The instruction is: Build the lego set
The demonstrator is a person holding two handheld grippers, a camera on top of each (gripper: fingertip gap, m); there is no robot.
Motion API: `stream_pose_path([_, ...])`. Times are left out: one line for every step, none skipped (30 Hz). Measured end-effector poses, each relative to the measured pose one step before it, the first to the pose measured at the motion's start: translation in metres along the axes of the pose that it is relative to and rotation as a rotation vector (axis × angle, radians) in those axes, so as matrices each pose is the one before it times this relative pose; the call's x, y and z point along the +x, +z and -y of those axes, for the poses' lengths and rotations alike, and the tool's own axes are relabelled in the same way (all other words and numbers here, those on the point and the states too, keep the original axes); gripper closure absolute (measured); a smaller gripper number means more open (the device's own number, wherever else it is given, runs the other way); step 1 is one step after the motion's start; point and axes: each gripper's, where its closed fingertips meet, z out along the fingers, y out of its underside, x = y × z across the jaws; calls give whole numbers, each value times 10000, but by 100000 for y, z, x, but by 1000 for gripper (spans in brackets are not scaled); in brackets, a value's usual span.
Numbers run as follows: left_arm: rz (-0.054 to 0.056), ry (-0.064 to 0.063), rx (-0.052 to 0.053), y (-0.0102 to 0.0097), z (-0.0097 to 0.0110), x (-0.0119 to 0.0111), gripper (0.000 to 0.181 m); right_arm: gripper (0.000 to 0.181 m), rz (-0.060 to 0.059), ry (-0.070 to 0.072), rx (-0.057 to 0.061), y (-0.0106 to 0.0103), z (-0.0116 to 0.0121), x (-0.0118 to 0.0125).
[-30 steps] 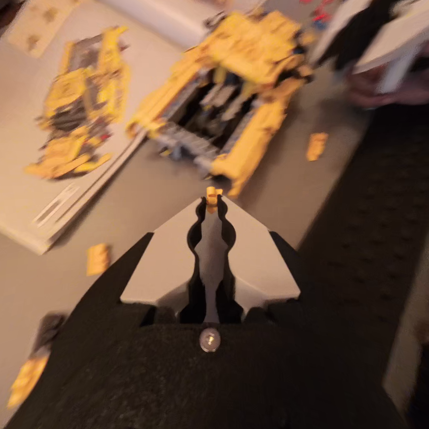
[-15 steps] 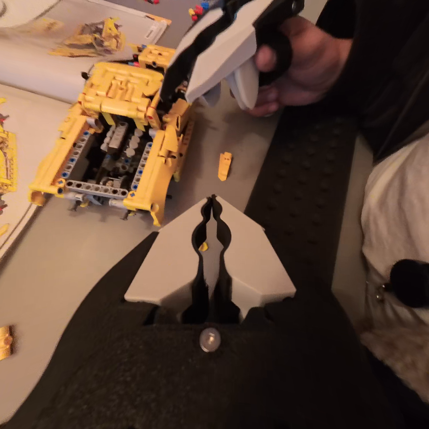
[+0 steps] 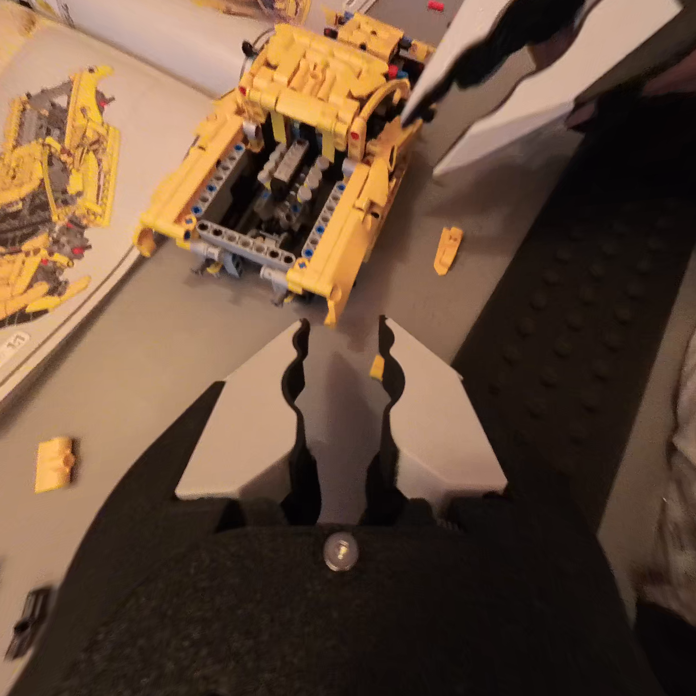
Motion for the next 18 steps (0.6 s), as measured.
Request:
stream_pose_path([-6,20,47,535,322,-128,144,153,-818,-126,240,-1012,350,1564])
stream_pose_path([43,-13,28,524,279,-267,144,155,-867,44,297,-1085,170,1981])
stream_pose_path([-18,-12,50,442,290,-158,144,154,-891,198,263,-917,-82,2285])
stream_pose_path([98,-21,0,257,145,-308,144,144,-638,353,101,-476,-545,1938])
stream_pose_path([-41,-10,58,119,138,-78,144,128,-89,345,-280,101,-1161,963])
stream_pose_path([-70,-85,16,44,-19,-11,146,121,551,254,-715,480,-1658,-193])
stream_pose_path([-58,17,-27,-6,-135,9,151,107,793,358,-646,655,-1422,-837])
stream_pose_path([-146,105,-59,-47,-228,207,160,98,860,403,-434,657,-988,-1171])
stream_pose_path([-158,70,-40,-51,-187,316,167,82,267,201,146,307,32,-616])
stream_pose_path([33,64,-36,-50,-135,75,168,83,-6,-60,59,-68,142,-393])
stream_pose_path([146,58,-16,-115,-93,-69,167,83,-34,-141,-231,-65,-186,-317])
stream_pose_path([137,107,-62,-189,-164,-72,166,85,-9,-136,-201,-138,-134,-364])
stream_pose_path([67,102,-109,-274,-239,-32,165,86,44,-38,-109,-113,-41,-447])
stream_pose_path([-24,37,-106,-319,-268,30,165,86,69,-10,-59,-86,-19,-503])
stream_pose_path([-105,-31,-76,-298,-259,92,165,87,26,-60,-43,-40,-5,-446])
stream_pose_path([-148,-67,-30,-275,-225,113,165,88,-42,-83,3,60,37,-250])
stream_pose_path([-145,-62,6,-228,-140,109,165,88,-47,-83,65,153,109,-138])
stream_pose_path([-88,-27,18,-249,-80,1,165,87,5,-59,71,150,111,-96])
